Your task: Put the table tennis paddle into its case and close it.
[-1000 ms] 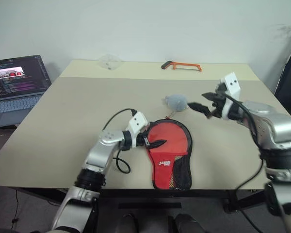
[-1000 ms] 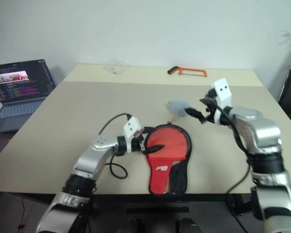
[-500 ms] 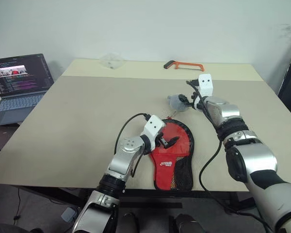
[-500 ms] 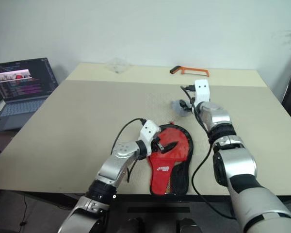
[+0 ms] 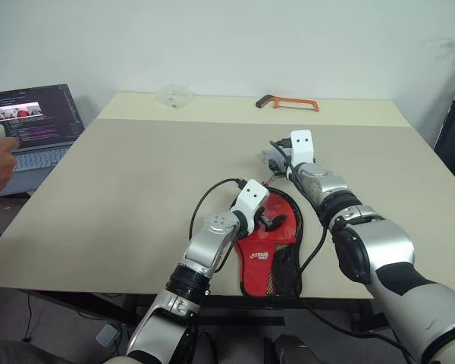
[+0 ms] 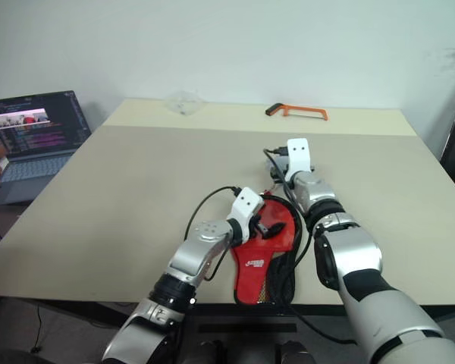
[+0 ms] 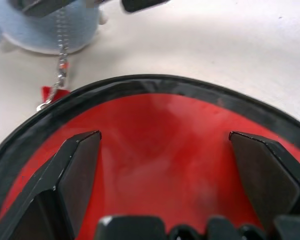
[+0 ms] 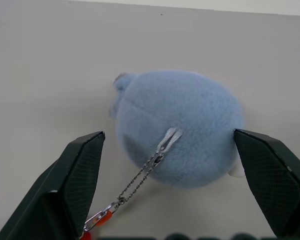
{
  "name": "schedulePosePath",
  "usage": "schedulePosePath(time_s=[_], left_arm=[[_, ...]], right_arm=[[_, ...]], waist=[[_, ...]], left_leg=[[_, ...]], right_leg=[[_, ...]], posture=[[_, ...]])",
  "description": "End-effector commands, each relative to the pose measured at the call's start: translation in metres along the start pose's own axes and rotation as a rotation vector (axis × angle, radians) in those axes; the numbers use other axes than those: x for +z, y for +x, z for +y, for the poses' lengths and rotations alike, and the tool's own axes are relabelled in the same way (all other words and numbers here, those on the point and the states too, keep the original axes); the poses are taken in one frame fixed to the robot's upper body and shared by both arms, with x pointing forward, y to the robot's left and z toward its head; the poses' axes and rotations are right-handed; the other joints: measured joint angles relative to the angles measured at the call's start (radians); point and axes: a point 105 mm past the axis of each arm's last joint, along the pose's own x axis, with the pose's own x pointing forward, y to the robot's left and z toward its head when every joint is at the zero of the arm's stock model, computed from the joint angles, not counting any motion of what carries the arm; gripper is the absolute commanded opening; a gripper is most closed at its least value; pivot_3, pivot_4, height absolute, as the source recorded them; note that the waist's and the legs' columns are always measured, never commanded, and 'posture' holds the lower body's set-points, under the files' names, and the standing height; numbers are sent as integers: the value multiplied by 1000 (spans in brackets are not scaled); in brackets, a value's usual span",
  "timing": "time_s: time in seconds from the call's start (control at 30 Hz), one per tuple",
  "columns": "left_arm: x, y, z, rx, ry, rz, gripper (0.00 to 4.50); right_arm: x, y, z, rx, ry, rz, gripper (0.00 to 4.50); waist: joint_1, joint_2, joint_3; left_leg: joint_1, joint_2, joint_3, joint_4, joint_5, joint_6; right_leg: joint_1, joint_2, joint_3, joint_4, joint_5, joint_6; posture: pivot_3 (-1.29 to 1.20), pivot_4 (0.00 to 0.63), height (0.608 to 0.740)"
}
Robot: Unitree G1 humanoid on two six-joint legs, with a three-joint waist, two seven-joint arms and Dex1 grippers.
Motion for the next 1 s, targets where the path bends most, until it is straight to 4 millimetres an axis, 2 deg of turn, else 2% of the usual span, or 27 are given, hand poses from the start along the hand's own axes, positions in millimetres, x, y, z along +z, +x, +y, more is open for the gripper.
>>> schedulePosePath(time_s=[0.03,0.13,0.23,0.4,0.6,0.8,1.0], left_arm=[[-3,4,-6,-14,-9,22,4467],[-2,3,-8,-15,-4,19,4467],[-2,2,-10,-19,2,20,4500],[-3,4,-13,-19,11,24,4500],[-3,5,-12,-8,14,25,4500],[-4,7,-14,-10,26,30,4500],[-6,7,-14,-13,26,35,4500]], right_arm=[[15,0,1,-25,-17,-55,4500],[9,0,0,-51,3,-41,4500],[5,1,-1,-79,-29,-29,3866],[-10,0,-8,-141,-66,9,2086],[-12,0,-10,-167,-85,13,114],[-3,1,-4,-145,-85,-11,51],[22,-1,-7,-114,-112,-75,51]], waist=[[0,0,0],[0,0,0],[0,0,0],[0,0,0],[0,0,0],[0,0,0],[0,0,0]], left_leg=[[0,0,0,0,0,0],[0,0,0,0,0,0],[0,0,0,0,0,0],[0,0,0,0,0,0],[1,0,0,0,0,0],[2,0,0,0,0,0],[2,0,0,0,0,0]], right_leg=[[0,0,0,0,0,0],[0,0,0,0,0,0],[0,0,0,0,0,0],[0,0,0,0,0,0],[1,0,0,0,0,0],[2,0,0,0,0,0],[2,0,0,0,0,0]], posture=[[0,150,740],[0,150,740],[0,150,740],[0,150,740],[0,150,740],[0,150,740],[0,150,740]])
